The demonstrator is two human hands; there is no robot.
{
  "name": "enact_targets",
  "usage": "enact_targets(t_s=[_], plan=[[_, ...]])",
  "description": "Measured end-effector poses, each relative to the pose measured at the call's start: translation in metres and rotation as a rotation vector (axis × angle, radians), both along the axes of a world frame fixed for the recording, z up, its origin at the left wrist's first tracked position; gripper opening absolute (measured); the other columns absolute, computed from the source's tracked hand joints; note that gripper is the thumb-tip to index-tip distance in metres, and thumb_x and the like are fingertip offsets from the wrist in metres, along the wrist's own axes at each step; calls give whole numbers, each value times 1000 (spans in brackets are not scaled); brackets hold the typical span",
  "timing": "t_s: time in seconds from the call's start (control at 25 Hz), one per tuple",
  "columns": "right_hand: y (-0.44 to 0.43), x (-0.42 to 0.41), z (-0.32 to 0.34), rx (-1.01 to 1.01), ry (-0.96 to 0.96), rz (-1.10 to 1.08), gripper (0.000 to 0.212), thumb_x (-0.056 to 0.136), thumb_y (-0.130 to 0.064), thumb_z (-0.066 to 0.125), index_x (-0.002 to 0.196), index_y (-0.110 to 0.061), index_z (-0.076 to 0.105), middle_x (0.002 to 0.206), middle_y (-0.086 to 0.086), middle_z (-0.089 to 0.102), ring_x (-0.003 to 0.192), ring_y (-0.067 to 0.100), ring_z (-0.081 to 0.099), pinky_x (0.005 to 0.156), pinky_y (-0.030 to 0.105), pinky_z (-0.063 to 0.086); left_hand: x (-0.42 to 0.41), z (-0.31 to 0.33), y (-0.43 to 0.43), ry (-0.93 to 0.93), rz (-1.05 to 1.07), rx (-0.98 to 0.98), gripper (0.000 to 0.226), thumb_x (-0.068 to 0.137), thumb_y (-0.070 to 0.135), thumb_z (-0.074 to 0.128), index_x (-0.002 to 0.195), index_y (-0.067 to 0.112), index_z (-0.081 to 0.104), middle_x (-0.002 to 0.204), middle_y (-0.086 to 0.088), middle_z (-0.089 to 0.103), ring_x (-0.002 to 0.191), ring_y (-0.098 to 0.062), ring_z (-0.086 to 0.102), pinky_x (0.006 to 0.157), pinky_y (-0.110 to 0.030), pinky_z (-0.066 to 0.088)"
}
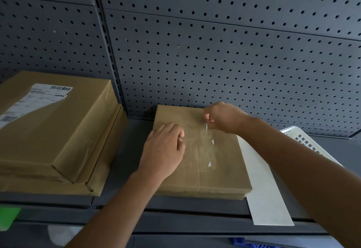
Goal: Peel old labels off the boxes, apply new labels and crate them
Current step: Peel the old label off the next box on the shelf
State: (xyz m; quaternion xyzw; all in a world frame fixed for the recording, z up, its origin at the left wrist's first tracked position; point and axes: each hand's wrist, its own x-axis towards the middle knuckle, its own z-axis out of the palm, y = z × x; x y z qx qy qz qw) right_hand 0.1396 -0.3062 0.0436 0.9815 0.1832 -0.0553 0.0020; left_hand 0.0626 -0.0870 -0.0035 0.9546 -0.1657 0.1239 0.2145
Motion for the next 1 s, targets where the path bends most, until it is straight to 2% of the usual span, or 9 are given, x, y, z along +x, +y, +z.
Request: enact_targets(t_s=[0.16,0.32,0.4,0.48,0.6,0.72,0.84,0.92,1.0], plan=[[2,3,-1,13,8,29,25,86,-19,49,64,-26,41,71,0,55,64,23,60,65,42,56,0,0,0,6,-3,2,14,96,24,45,102,29,57,100,18,54,95,-3,51,87,-24,41],[-7,-7,-7,182,7,-39,2,83,-16,61,82,-17,60,82,-4,61,75,19,62,71,36,55,0,1,0,1,0,-13,12,96,24,48,101,29,58,99,19,54,94,-2,51,86,-25,43],[-11,-12,-10,311,-71,-63,3,85,-13,60,83,-16,61,80,-7,60,72,17,61,69,35,55,0,0,2,-2,4,-13,12,95,24,49,100,29,58,98,19,54,93,-3,51,85,-25,43],[-13,-14,-11,355,-91,-56,7,87,-12,58,85,-16,64,78,-12,59,71,13,60,69,31,54,-1,0,2,-3,4,-12,11,95,24,49,100,29,58,97,19,54,93,-3,51,85,-25,43],[-11,-10,-7,292,-43,-59,14,87,-10,55,81,-19,65,76,-13,58,73,11,59,68,26,50,-1,0,0,4,0,-10,11,96,24,49,101,29,58,98,19,53,93,-2,50,87,-24,41],[-6,-1,-2,126,13,-16,24,86,-11,51,68,-27,52,74,-11,54,72,17,58,63,29,47,0,0,-1,-2,2,-7,12,95,24,48,100,29,57,98,19,53,93,-2,50,85,-23,41],[2,3,2,-24,19,23,15,88,-16,50,74,-18,53,80,4,60,73,24,61,67,38,54,0,-1,0,6,4,-10,11,95,25,47,99,30,56,97,18,53,91,-2,51,85,-24,42],[4,5,1,-18,19,31,14,87,-18,50,74,-15,53,79,7,61,72,26,62,65,39,55,0,-1,0,8,2,-9,11,95,25,47,99,30,56,97,18,53,91,-2,51,86,-25,43],[2,3,0,31,34,7,8,86,-18,55,79,-15,57,81,3,62,74,23,62,67,37,54,1,-1,0,12,-1,-10,12,95,26,46,100,30,56,97,19,53,92,-3,50,86,-25,42]])
